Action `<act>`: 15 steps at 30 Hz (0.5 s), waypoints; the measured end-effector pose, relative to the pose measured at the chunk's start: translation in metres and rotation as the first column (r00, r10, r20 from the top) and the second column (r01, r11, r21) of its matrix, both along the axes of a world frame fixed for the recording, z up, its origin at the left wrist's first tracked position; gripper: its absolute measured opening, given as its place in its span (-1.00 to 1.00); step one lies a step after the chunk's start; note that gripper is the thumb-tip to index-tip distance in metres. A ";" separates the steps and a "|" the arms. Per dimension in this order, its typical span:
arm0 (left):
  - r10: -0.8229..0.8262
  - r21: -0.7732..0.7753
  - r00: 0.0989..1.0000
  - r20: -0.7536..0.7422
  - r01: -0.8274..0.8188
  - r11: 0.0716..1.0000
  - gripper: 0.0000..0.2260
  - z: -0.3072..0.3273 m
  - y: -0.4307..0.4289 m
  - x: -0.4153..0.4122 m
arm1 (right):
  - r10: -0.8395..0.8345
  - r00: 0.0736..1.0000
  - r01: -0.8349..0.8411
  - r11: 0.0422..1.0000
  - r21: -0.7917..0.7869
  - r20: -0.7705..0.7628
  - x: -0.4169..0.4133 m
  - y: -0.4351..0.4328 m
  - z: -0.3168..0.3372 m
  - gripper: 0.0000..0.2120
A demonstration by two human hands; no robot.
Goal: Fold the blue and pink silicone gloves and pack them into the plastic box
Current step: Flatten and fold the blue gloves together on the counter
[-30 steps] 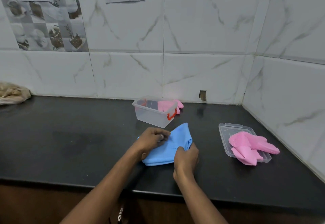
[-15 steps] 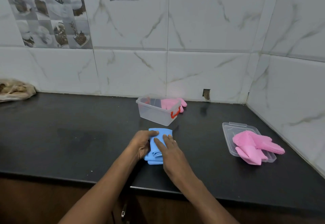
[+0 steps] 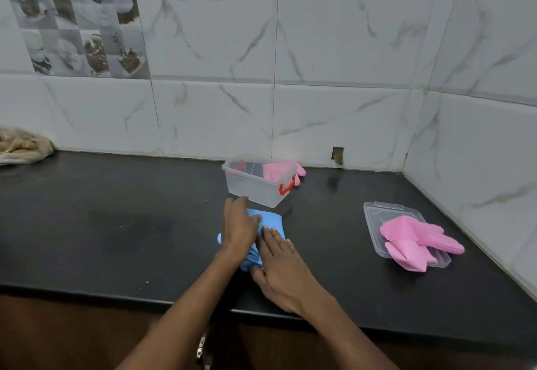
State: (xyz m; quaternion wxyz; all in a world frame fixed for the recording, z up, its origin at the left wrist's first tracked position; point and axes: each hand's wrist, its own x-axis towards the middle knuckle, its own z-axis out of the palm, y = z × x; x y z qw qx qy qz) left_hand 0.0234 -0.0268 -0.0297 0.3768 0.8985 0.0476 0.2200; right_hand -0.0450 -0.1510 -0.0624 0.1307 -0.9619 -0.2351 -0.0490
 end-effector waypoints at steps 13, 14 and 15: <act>-0.149 0.139 0.981 -0.125 0.166 0.976 -0.59 -0.029 0.015 0.005 | -0.408 0.826 0.559 0.494 0.666 -0.390 0.023 -0.019 0.021 -0.56; -0.141 0.130 0.983 -0.121 0.156 0.979 -0.59 -0.030 0.014 0.005 | -0.353 0.797 0.604 0.420 0.678 -0.491 0.029 -0.019 0.024 -0.56; -0.136 0.129 0.984 -0.116 0.151 0.980 -0.59 -0.031 0.014 0.005 | -0.279 0.767 0.642 0.350 0.683 -0.578 0.034 -0.017 0.028 -0.59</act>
